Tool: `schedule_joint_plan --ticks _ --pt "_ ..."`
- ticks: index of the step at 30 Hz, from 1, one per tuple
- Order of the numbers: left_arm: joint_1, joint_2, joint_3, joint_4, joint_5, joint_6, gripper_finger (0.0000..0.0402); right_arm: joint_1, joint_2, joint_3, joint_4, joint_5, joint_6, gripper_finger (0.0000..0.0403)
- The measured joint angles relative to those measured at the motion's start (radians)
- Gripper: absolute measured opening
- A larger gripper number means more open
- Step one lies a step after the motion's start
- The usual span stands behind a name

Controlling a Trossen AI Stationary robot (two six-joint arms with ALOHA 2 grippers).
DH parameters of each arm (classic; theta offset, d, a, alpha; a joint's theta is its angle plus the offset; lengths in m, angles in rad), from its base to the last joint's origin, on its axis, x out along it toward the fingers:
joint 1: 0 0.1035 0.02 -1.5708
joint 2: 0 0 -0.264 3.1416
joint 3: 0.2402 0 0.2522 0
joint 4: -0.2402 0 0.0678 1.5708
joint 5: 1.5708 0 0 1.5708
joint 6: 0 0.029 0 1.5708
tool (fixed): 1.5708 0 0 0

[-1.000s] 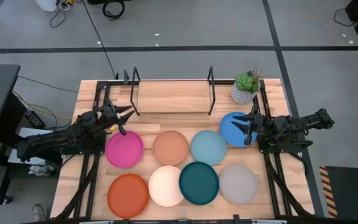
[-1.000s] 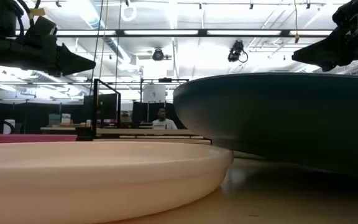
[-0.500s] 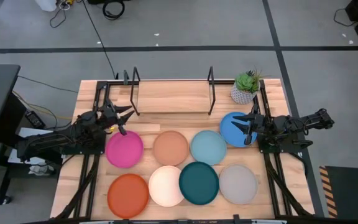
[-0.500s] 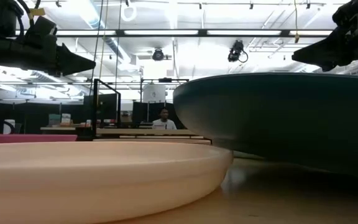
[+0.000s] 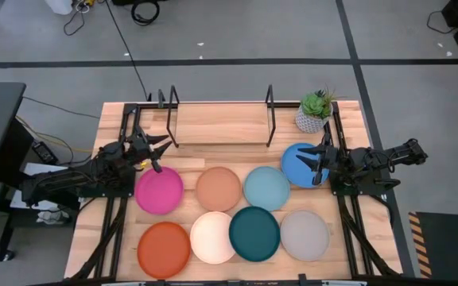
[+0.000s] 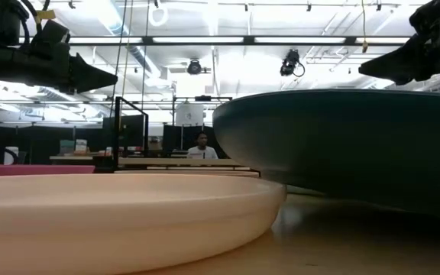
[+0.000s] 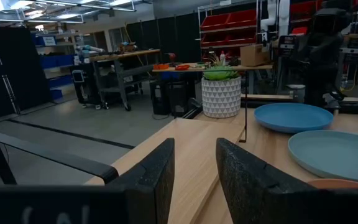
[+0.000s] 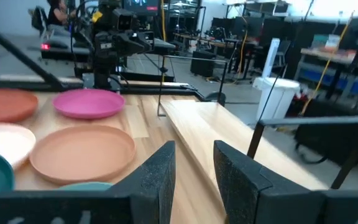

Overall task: Place and stack plates onto a shelf
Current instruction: Adjust the plates

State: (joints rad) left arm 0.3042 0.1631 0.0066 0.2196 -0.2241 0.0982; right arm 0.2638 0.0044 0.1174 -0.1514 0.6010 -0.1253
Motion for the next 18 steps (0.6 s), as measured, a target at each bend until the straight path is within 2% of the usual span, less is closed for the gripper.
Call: schedule_joint_plan --ticks 3,8,12,18 --pt "0.0 0.0 0.0 0.001 0.0 -0.019 0.0125 0.0 0.0 0.0 0.0 0.0 -0.056 0.0116" --pt "0.0 0.0 0.0 0.018 0.005 -0.262 0.0125 0.0 0.0 0.0 0.004 -0.003 -0.051 0.0116" --pt "0.0 0.0 0.0 0.07 0.005 -0.326 0.0125 0.0 0.0 0.0 0.069 -0.082 0.063 0.0116" --pt "0.0 0.0 0.0 0.08 0.005 -0.324 0.0125 0.0 0.0 0.0 0.211 -0.144 0.183 0.0116"
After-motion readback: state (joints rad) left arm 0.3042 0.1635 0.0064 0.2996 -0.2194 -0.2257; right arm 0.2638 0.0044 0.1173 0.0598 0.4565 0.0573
